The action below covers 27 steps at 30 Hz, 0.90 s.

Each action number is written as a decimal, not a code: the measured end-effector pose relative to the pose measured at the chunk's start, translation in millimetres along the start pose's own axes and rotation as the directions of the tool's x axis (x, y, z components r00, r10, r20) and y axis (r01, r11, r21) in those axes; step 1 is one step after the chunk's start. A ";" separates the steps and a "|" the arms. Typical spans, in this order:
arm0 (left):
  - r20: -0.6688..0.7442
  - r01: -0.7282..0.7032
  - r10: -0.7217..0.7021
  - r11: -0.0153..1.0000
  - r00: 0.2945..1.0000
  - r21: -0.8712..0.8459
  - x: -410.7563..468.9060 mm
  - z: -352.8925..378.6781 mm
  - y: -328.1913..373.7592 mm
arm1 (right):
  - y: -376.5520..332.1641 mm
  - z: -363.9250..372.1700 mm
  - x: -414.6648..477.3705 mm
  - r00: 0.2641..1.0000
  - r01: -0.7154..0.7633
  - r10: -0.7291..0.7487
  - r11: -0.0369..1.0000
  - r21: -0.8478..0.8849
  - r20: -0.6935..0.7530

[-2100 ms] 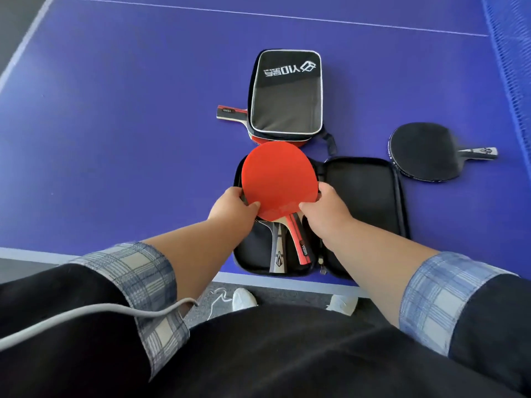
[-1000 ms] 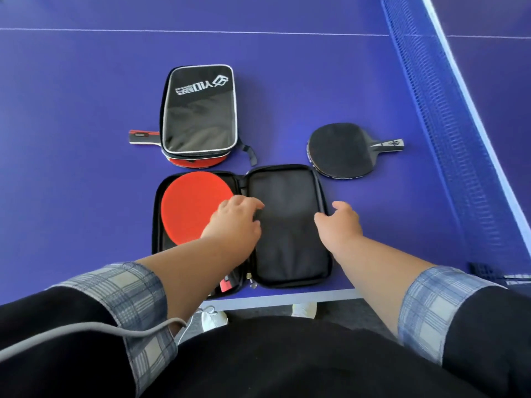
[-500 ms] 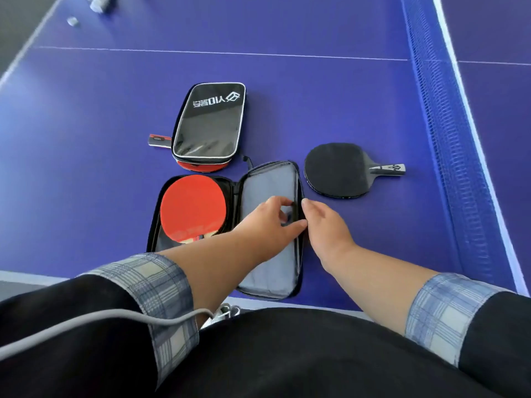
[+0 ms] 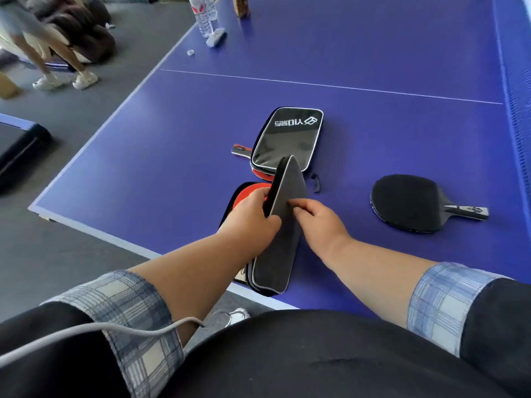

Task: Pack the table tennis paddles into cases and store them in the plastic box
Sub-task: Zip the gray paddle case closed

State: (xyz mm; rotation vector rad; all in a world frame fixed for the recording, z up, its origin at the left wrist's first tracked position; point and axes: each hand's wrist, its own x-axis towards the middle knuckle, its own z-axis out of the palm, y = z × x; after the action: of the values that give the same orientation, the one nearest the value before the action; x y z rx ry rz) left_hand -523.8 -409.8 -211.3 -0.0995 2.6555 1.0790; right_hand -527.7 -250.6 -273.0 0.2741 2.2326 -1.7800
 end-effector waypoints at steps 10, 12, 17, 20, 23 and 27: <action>0.018 0.201 -0.201 0.980 0.979 0.009 48.3 -42.9 -86.1 | 5.8 76.8 20.3 0.988 0.141 -0.041 0.652 -0.745 0.151; 0.065 0.246 -0.247 0.969 0.967 0.024 56.9 -42.4 -104.7 | 14.1 90.1 21.7 0.990 0.085 0.043 0.579 -0.811 0.135; 0.184 0.290 -0.323 0.939 0.929 0.185 79.2 -35.1 -137.5 | 33.1 108.8 20.4 0.987 -0.051 0.151 0.595 -0.802 0.049; 0.228 0.240 -0.299 0.938 0.927 0.251 87.0 -30.9 -147.6 | 38.9 115.2 17.4 0.989 -0.069 0.147 0.618 -0.783 0.029; 0.254 0.157 -0.239 0.940 0.937 0.302 85.9 -23.9 -154.4 | 39.2 113.4 15.6 0.986 -0.066 0.156 0.676 -0.734 0.055; 0.232 -0.081 -0.056 0.837 0.971 0.540 83.3 -20.2 -157.6 | 35.7 91.4 4.3 0.994 -0.103 0.068 0.847 -0.522 -0.087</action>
State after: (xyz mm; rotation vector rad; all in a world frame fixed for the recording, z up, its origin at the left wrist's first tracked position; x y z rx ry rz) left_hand -582.5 -534.1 -326.7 0.1550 2.6235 0.2672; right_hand -512.0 -331.5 -326.2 0.3090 2.5979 -1.0588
